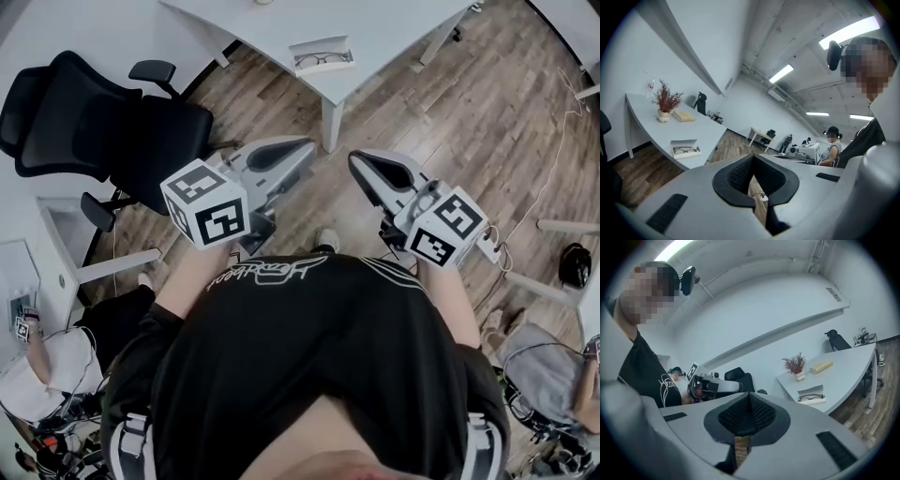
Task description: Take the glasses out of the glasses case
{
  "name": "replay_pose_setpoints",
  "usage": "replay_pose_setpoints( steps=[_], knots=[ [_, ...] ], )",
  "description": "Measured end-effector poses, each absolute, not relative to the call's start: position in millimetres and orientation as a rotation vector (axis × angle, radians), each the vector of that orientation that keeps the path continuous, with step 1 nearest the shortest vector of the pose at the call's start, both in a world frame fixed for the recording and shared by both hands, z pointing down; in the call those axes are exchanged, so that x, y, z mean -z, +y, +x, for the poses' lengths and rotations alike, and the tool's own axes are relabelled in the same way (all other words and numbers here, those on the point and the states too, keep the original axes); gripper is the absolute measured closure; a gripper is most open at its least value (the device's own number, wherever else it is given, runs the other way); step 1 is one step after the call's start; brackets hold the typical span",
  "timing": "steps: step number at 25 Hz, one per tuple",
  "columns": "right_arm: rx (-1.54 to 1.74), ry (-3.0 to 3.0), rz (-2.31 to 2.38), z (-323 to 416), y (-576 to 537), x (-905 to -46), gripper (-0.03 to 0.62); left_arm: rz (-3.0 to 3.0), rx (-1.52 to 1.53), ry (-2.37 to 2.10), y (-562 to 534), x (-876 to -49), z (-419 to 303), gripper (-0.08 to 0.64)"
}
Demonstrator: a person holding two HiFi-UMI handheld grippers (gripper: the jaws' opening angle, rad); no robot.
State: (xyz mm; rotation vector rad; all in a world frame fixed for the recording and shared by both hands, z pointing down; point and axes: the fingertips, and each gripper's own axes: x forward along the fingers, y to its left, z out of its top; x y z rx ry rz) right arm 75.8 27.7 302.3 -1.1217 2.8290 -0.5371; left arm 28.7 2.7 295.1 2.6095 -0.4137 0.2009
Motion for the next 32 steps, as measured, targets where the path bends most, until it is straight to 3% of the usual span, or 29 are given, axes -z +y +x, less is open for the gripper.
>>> replay_pose_setpoints(
  steps=[17, 32],
  knots=[
    [0.481, 2.879, -1.141, 103, -30, -304, 0.583, 2.618, -0.203, -0.468, -47, -306, 52, 0.552],
    [0.572, 2.889, -1.238, 114, -161, -319, 0.583, 2.555, -0.212, -0.45, -182, -327, 54, 0.552]
  ],
)
